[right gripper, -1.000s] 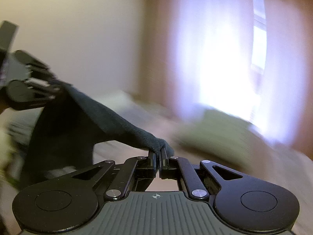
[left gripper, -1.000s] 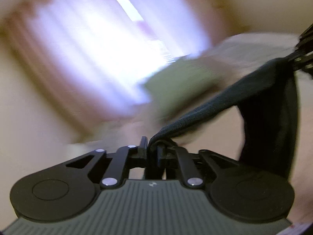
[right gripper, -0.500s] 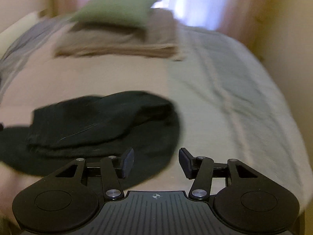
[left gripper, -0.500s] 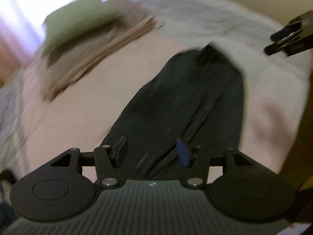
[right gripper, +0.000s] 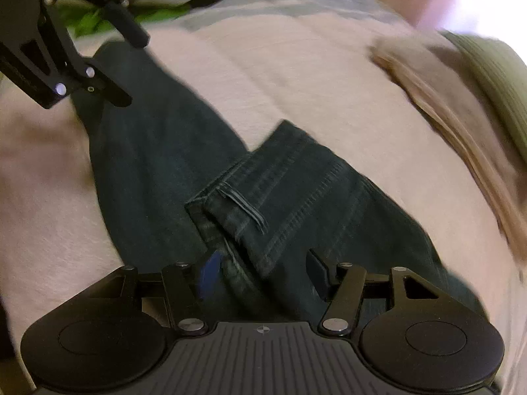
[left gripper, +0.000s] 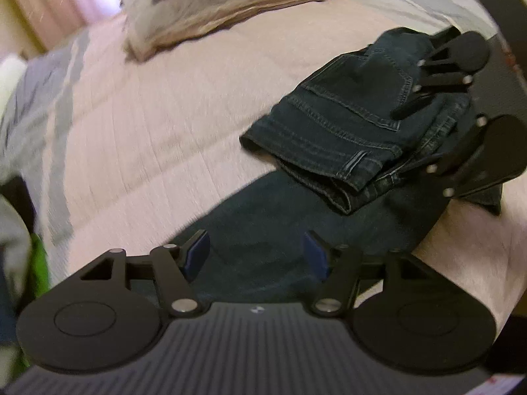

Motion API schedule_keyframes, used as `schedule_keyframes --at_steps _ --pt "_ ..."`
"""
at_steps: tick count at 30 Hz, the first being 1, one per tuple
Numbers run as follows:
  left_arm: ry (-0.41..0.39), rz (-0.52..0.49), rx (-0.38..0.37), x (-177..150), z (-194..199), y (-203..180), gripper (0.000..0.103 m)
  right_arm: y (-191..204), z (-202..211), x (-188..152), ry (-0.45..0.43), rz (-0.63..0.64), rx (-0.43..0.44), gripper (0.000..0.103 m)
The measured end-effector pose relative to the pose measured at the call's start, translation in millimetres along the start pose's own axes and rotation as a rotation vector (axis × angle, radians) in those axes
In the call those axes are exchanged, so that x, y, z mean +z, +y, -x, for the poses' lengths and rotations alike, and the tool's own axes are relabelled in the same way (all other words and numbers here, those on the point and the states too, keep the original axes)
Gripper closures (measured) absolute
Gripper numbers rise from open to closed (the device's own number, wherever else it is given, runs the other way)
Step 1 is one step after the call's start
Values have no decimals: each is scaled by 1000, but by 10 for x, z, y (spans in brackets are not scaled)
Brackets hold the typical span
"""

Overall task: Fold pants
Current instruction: 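Lift the jeans off the pile with both grippers and swing them over the bed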

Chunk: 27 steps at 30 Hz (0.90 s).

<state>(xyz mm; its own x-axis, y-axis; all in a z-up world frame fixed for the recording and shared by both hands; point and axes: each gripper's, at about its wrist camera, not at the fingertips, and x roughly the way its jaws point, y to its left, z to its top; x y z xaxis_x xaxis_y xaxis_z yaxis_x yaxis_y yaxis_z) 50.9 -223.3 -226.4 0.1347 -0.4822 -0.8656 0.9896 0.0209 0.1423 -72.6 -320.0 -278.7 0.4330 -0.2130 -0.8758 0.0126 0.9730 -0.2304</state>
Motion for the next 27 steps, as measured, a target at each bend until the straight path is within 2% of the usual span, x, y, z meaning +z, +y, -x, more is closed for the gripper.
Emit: schedule_keyframes --at_steps 2,3,5,7,8,9,13,14,17,21,24,25,26,27 --pt "8 55 -20 -70 -68 0 43 -20 -130 25 26 58 23 48" --pt "11 80 -26 -100 -94 -4 43 -13 -274 30 41 85 39 51" --pt "19 128 -43 -156 -163 14 43 -81 -312 56 53 117 51 59" --pt "21 173 -54 -182 -185 11 41 -153 -319 47 65 123 76 74" --pt "19 209 -66 -192 -189 13 40 -165 -369 52 70 100 96 91" --pt "15 244 -75 -186 -221 27 39 -157 -411 76 70 70 108 103" --pt "9 444 -112 -127 -304 27 32 -697 -33 131 -10 -127 80 103" --pt "3 503 -117 -105 -348 3 28 -785 44 142 -30 -156 68 103" --pt "-10 630 -138 -21 -529 -134 28 -1123 300 117 -99 -216 30 103" --pt "-3 727 -112 99 -811 -359 28 -1571 489 -38 -169 -287 25 103" --pt "34 780 -63 165 -985 -527 32 -1897 594 -199 -198 -325 34 103" --pt "34 795 -42 180 -994 -564 38 -1989 616 -233 -204 -331 39 103" --pt "38 810 -28 195 -1005 -604 51 -2086 636 -248 -210 -337 42 103" --pt "42 822 -24 210 -1009 -636 57 -2159 660 -297 -216 -343 45 103"
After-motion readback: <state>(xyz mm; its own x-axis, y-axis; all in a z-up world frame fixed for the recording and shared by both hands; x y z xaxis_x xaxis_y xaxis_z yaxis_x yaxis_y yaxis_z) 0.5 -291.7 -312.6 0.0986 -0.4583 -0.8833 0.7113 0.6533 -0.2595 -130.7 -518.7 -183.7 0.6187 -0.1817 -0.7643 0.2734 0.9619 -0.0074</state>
